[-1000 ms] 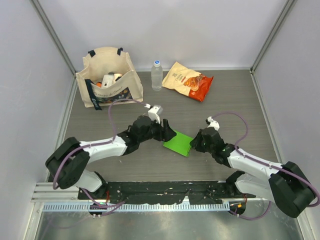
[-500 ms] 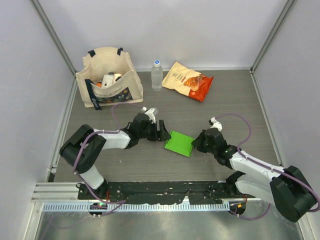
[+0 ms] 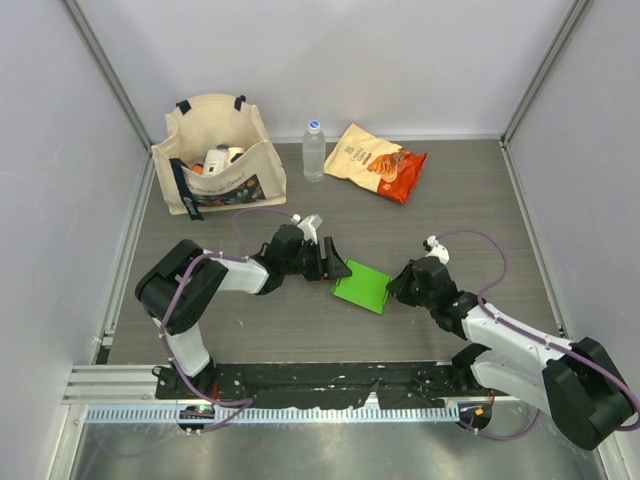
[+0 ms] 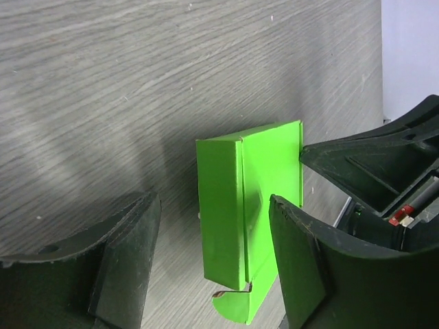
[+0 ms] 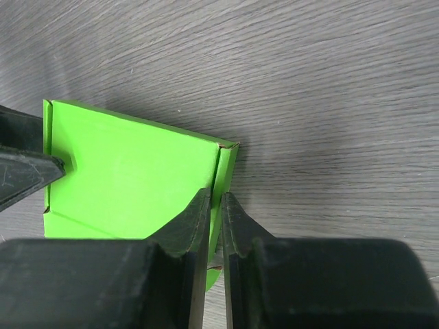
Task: Fold the paper box
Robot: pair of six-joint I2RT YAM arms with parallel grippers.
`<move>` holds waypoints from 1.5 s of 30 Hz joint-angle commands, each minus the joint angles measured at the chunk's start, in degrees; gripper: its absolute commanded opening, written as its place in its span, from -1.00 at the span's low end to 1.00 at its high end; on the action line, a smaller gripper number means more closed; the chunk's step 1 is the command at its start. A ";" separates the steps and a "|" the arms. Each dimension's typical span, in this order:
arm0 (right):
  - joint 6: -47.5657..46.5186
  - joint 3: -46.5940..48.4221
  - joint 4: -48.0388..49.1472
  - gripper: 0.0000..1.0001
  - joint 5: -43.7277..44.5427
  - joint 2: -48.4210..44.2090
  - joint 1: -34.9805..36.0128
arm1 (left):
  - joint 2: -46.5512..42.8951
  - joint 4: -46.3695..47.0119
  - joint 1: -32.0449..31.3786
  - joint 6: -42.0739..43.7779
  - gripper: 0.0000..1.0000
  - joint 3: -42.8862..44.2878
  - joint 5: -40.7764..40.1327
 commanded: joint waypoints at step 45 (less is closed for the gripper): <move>-66.20 29.92 18.78 0.26 62.37 35.02 52.53 | -33.92 -7.35 12.53 -30.24 -0.46 -18.25 10.39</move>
